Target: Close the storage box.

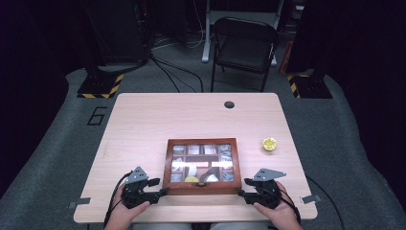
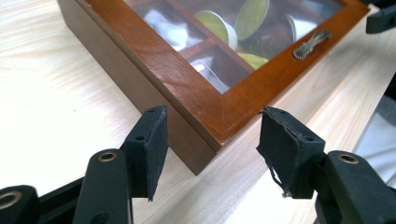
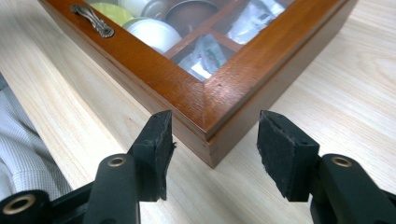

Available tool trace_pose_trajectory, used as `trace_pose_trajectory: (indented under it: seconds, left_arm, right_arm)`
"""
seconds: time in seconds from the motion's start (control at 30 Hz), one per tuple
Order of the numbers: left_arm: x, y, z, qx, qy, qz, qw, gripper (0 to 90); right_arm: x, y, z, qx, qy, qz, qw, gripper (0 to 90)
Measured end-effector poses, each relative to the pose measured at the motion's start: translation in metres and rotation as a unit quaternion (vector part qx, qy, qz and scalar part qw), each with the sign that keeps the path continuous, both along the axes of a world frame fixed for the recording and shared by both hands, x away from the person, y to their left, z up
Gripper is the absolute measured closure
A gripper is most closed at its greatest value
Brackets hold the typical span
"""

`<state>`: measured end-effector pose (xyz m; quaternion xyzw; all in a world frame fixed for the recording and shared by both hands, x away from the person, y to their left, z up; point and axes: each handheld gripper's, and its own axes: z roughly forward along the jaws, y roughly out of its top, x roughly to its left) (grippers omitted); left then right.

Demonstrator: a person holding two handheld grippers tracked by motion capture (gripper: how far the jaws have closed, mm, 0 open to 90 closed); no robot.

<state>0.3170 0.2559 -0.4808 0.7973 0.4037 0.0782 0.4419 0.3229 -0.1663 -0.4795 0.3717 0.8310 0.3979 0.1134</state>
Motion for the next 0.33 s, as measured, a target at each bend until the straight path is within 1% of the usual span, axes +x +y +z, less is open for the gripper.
trace_pose_trajectory:
  seconds: [0.1,0.13,0.33]
  left_arm:
    - [-0.0004,0.0000,0.0004,-0.003,0.001,0.004,1.0000,41.3]
    - [-0.0005,0.0006,0.0013,-0.001,-0.001,0.002,1.0000,41.0]
    - [-0.0020,0.0041,0.0040,-0.009,-0.008,0.009,0.9999,39.0]
  right_arm:
    - [-0.0008,-0.0051,0.0019,0.009,-0.001,-0.006,0.9999,43.4]
    - [-0.0015,-0.0057,0.0026,0.015,0.001,-0.007,0.9999,43.0]
    - [-0.0059,-0.0103,0.0046,0.017,-0.013,-0.007,0.9997,41.5]
